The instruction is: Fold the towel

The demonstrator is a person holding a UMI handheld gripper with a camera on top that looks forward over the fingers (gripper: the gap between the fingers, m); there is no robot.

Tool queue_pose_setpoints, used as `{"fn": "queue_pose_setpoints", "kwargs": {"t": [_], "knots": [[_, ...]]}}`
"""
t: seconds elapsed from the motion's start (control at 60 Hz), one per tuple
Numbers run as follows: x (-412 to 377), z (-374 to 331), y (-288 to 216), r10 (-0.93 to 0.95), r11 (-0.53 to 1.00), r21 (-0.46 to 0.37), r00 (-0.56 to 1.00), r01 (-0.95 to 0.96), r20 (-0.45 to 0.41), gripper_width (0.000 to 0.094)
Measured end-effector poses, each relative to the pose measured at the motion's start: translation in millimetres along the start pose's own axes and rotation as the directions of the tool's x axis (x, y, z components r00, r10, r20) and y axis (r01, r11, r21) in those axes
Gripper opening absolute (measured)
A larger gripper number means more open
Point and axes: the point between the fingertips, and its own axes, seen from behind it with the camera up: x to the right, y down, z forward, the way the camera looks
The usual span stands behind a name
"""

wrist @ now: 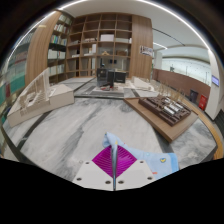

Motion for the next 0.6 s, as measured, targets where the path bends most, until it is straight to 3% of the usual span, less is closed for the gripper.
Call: {"fn": "queue_pose_setpoints", "kwargs": {"t": [0.167,0.35,0.433,0.5,0.567,0.6], "knots": [[76,-30,-23,0.086,0.995,0.047,0.995,-0.084,-0.045,0.0014],[166,-26,38,0.174,0.982,-0.05,0.972,-0.184,-0.16,0.0028],[184,-22,65,0.179,0.976,-0.093,0.967,-0.198,-0.18,0.0033],[183,-21,62,0.188,0.977,-0.069,0.97,-0.2,-0.154,0.0045],[185,-21,63,0.173,0.981,-0.067,0.973,-0.185,-0.155,0.0175],[192,-23,64,0.16,0.983,-0.063,0.97,-0.174,-0.186,0.0394]]}}
